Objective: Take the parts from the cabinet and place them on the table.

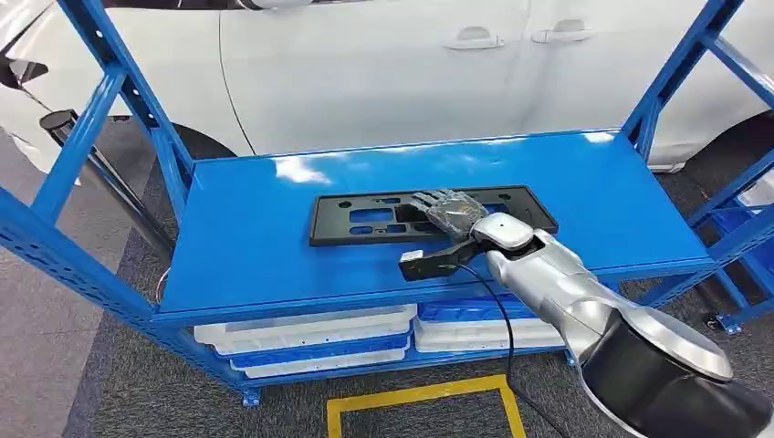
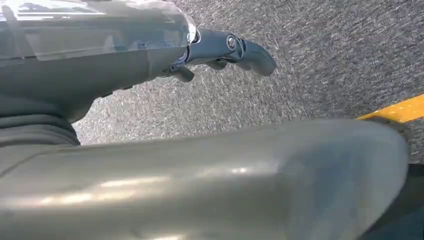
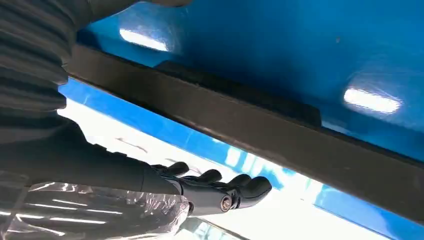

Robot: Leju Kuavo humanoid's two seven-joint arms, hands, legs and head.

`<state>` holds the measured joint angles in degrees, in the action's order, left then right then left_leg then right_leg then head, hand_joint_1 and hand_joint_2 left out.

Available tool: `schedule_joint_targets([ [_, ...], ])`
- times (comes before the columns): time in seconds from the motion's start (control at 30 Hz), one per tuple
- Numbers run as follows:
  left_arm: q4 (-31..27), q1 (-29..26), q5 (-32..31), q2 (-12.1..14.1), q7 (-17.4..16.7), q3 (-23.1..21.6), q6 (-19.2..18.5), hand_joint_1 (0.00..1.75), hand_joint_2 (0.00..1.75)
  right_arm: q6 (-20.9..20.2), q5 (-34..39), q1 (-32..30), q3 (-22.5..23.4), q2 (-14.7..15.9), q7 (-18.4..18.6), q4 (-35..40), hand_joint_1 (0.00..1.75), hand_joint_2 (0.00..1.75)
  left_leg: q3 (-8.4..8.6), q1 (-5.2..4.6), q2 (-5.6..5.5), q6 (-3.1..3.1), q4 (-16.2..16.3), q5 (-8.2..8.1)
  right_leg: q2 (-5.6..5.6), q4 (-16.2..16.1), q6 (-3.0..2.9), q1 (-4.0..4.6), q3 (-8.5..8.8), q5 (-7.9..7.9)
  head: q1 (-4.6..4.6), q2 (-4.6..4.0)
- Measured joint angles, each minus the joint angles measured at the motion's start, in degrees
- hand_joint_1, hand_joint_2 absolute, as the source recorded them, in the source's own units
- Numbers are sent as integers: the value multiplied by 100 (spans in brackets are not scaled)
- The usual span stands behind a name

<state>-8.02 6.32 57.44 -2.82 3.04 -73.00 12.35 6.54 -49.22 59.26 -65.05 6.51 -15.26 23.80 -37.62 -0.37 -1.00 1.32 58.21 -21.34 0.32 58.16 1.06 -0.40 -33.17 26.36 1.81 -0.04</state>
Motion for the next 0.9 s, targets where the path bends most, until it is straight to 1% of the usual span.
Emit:
schedule_joint_targets([
  [0.07,0,0,0,0,0,0,11,0,0,9,0,6,0,-2,-2,-31,0,175,1,0,0,0,0,0,0,0,0,0,1,0,0,0],
  [0.1,0,0,0,0,0,0,13,0,0,17,0,7,0,-2,-2,-39,7,175,1,0,0,0,1,0,0,-1,0,0,1,0,0,0],
  [0.13,0,0,0,0,0,0,13,0,0,22,0,8,0,-2,-2,-48,26,175,1,0,0,0,1,0,0,-1,0,0,2,0,0,0],
  [0.17,0,0,2,0,0,0,13,0,0,22,0,9,0,-2,-2,-57,65,175,2,0,0,0,1,0,0,-2,0,0,3,0,0,0],
  [0.2,0,0,2,0,2,0,13,0,0,22,0,10,0,-2,-2,-66,133,175,2,0,0,0,1,0,0,-2,0,0,4,0,0,0],
  [0.23,0,0,2,0,6,0,13,0,0,24,2,9,0,-2,-2,-76,162,175,3,0,0,0,1,0,0,-2,0,0,4,0,0,0],
  [0.27,0,0,4,0,9,0,13,0,0,28,2,7,0,-2,-6,-85,173,175,3,0,0,0,0,0,0,-3,0,0,3,0,0,0],
  [0.5,0,-5,26,0,59,0,13,0,0,-26,24,-33,0,-2,-72,-135,175,175,0,0,0,0,1,0,0,-2,0,0,0,-1,0,0],
  [0.9,0,-4,26,0,85,-4,13,0,0,33,90,-10,7,0,-147,-140,175,175,1,1,0,1,0,-3,1,-3,1,0,0,3,0,0],
])
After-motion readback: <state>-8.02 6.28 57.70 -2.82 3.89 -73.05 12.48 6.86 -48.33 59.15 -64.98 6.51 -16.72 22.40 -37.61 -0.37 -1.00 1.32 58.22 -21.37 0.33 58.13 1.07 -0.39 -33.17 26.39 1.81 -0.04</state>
